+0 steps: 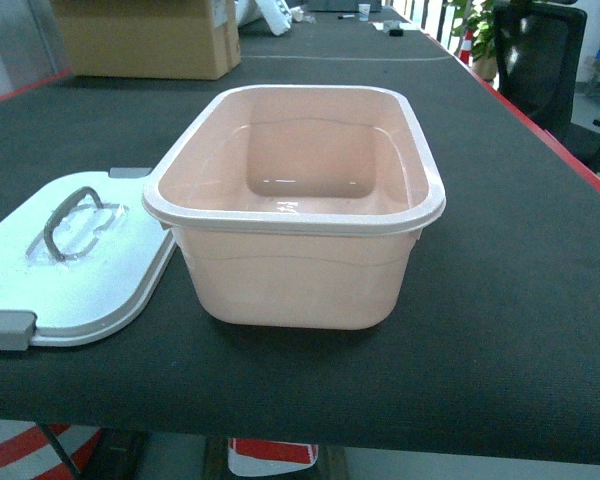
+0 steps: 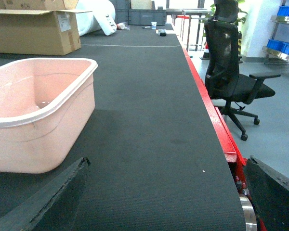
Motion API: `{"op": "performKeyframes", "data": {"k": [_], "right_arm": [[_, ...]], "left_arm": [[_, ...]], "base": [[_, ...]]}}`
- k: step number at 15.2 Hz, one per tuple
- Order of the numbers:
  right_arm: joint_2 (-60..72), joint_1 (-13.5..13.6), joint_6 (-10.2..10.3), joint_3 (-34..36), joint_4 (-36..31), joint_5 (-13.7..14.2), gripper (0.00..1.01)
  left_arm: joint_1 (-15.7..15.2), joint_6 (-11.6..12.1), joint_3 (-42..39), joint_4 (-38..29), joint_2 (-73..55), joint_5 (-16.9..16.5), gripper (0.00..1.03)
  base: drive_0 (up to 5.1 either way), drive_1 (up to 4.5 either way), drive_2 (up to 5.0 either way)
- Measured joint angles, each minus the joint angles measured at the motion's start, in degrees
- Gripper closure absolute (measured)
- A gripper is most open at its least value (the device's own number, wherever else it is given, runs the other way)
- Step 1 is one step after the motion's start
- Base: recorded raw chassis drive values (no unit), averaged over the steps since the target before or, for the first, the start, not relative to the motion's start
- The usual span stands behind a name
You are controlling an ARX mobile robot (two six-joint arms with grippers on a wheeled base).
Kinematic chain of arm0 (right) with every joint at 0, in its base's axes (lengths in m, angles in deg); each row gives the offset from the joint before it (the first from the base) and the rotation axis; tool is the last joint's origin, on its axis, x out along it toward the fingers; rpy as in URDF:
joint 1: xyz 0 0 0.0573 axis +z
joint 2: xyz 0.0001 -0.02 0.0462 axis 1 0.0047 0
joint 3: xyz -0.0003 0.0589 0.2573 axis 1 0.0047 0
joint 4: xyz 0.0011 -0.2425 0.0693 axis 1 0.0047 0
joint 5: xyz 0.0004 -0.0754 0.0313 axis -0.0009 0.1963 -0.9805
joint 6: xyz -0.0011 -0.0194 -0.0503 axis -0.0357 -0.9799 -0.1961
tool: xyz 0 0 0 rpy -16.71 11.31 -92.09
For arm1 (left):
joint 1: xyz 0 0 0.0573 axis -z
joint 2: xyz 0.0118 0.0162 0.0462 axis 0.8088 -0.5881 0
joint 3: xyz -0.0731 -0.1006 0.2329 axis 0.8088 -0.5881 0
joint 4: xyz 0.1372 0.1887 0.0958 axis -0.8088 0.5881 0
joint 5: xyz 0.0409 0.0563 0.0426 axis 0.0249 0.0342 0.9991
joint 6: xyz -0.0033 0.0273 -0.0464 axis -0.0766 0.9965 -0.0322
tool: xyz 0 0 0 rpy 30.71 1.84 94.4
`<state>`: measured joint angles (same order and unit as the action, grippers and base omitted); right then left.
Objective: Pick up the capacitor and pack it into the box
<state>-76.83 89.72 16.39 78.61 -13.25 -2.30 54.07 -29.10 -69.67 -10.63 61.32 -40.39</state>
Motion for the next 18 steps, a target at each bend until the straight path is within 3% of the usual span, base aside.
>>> {"op": "performKeyframes", "data": {"k": [6, 7, 8, 9, 13, 15, 16, 17, 18], "right_arm": [[0.0, 0.0, 0.0, 0.0, 0.0, 0.0, 0.03], [0.0, 0.0, 0.0, 0.0, 0.0, 0.0, 0.03], [0.0, 0.0, 0.0, 0.0, 0.1, 0.0, 0.03], [0.0, 0.0, 0.0, 0.0, 0.0, 0.0, 0.03], [0.0, 0.0, 0.0, 0.0, 0.0, 0.0, 0.03], [0.0, 0.0, 0.0, 0.0, 0.0, 0.0, 0.03], [0.0, 0.0, 0.0, 0.0, 0.0, 0.0, 0.03], [0.0, 0.0, 0.0, 0.0, 0.0, 0.0, 0.03], [0.0, 0.0, 0.0, 0.0, 0.0, 0.0, 0.03]], "left_arm": [[0.0, 0.0, 0.0, 0.0, 0.0, 0.0, 0.6], [2.0, -0.2, -0.1, -7.5, -2.5, 2.4, 0.6], [6.8, -0.5, -0.1, -17.5, -9.0, 6.7, 0.6], [9.2, -0.7, -0.1, -22.1, -13.8, 8.8, 0.6], [14.9, -0.9, 0.7, -38.9, -32.0, 12.9, 0.6], [19.2, 1.2, 13.5, -61.4, -59.6, 15.8, 0.6], [20.6, 2.0, 24.1, -66.5, -70.8, 15.7, 0.6], [21.5, 2.6, 32.5, -66.0, -80.0, 15.6, 0.6], [22.2, 1.5, 42.2, -59.1, -90.6, 15.1, 0.6]], "base": [[0.0, 0.0, 0.0], [0.0, 0.0, 0.0], [0.0, 0.0, 0.0], [0.0, 0.0, 0.0], [0.0, 0.0, 0.0], [0.0, 0.0, 0.0], [0.0, 0.0, 0.0], [0.0, 0.0, 0.0], [0.0, 0.0, 0.0]]}}
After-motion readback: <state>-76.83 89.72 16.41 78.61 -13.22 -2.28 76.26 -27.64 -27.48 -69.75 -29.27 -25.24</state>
